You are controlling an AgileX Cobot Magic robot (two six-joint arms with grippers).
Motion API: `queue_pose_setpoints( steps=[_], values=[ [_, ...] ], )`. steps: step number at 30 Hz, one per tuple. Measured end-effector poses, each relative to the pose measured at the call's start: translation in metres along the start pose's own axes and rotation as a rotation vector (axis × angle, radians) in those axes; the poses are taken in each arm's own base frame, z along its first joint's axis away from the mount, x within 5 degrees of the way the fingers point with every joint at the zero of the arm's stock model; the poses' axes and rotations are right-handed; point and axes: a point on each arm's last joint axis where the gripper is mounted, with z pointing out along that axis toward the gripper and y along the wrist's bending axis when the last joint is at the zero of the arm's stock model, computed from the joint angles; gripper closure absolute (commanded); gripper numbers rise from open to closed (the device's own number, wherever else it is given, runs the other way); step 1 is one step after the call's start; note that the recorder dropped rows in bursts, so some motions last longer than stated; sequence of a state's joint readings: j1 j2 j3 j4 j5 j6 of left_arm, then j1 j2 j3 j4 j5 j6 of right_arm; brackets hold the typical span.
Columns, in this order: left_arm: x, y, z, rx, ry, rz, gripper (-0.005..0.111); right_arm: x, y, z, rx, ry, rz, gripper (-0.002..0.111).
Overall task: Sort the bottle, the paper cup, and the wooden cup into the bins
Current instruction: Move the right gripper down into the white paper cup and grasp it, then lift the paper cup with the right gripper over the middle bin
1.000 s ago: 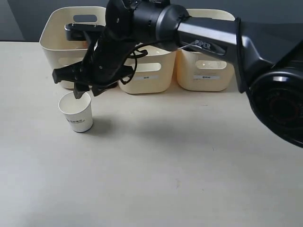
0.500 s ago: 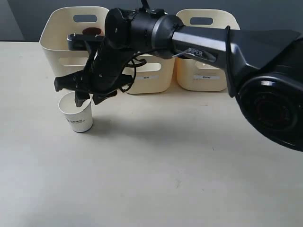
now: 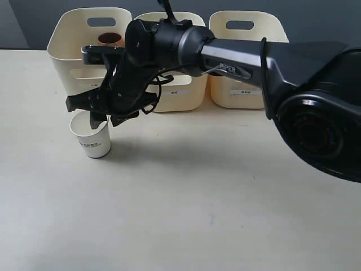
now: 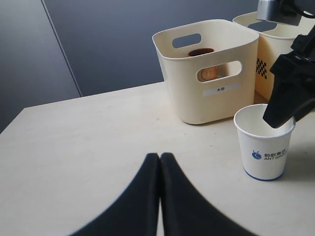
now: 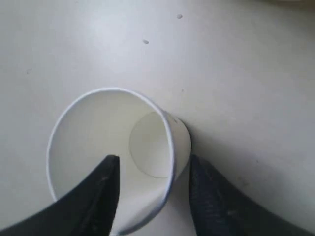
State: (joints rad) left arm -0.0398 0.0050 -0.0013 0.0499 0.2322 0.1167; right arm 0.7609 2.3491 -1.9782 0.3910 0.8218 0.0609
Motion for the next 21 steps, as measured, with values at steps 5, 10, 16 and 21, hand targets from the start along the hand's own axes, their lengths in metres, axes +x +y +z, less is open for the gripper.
queue_pose_setpoints(
  steps=[5,10,16,21],
  values=[
    [0.0,0.0,0.0,0.0,0.0,0.0,0.107,0.003,-0.003,0.008,0.002,0.015,0.008,0.071],
    [0.0,0.0,0.0,0.0,0.0,0.0,0.107,0.003,-0.003,0.009,0.003,0.017,0.008,0.108],
    [0.0,0.0,0.0,0.0,0.0,0.0,0.107,0.002,-0.005,0.008,0.022,0.014,-0.012,0.108],
    [0.0,0.0,0.0,0.0,0.0,0.0,0.107,-0.005,0.001,-0.015,0.049,-0.031,-0.064,0.108]
  ],
)
